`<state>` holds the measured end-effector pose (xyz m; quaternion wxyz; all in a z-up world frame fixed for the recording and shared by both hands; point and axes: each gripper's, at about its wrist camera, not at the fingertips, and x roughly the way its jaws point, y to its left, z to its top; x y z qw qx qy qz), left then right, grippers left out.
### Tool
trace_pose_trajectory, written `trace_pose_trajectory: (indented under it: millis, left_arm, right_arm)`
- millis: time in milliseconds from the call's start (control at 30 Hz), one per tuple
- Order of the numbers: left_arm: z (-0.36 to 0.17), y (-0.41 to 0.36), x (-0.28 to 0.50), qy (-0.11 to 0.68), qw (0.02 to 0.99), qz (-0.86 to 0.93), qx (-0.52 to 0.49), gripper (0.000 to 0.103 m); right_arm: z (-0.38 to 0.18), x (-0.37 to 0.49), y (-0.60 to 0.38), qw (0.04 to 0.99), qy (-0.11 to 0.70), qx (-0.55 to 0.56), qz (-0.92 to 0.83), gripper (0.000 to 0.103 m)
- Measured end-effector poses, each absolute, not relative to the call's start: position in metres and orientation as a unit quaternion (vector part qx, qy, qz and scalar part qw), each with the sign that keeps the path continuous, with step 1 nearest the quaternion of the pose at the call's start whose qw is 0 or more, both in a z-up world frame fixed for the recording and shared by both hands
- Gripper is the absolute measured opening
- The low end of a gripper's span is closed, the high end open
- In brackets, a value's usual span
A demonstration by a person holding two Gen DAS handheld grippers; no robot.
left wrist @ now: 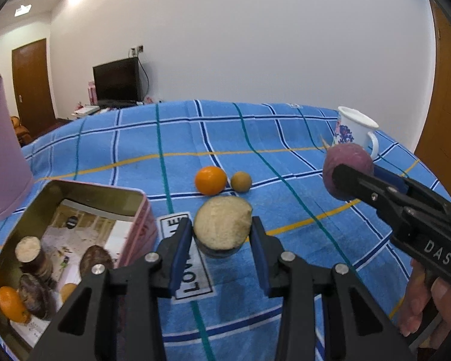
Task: Organize fruits
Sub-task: 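Lift the tuber piece with the left gripper while the right holds the radish, then carry the tuber piece and radish over the tin with both grippers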
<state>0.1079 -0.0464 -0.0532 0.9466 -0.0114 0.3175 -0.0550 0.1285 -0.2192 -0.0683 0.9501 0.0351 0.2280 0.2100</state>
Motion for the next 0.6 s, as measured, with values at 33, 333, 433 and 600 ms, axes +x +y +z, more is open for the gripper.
trace_pose_trajectory:
  millis: [33,333,433,600]
  left_arm:
    - [-0.052,-0.045,0.105,0.313,0.948,-0.053,-0.010,0.040]
    - [-0.046,-0.039,0.087,0.284,0.958,-0.039,0.000,0.040]
    - [-0.045,-0.038,0.083,0.277,0.960,-0.035,0.001,0.040]
    - [-0.043,-0.033,0.078,0.270,0.963,-0.030,0.001,0.040]
  right_arm:
    - [-0.068,0.127,-0.219,0.950,0.225,0.034,0.212,0.054]
    - [-0.065,0.120,-0.209,0.951,0.210,0.023,0.225,0.054]
    - [-0.064,0.118,-0.205,0.951,0.208,0.019,0.226,0.054]
    - [-0.064,0.116,-0.196,0.951,0.205,0.008,0.232,0.054]
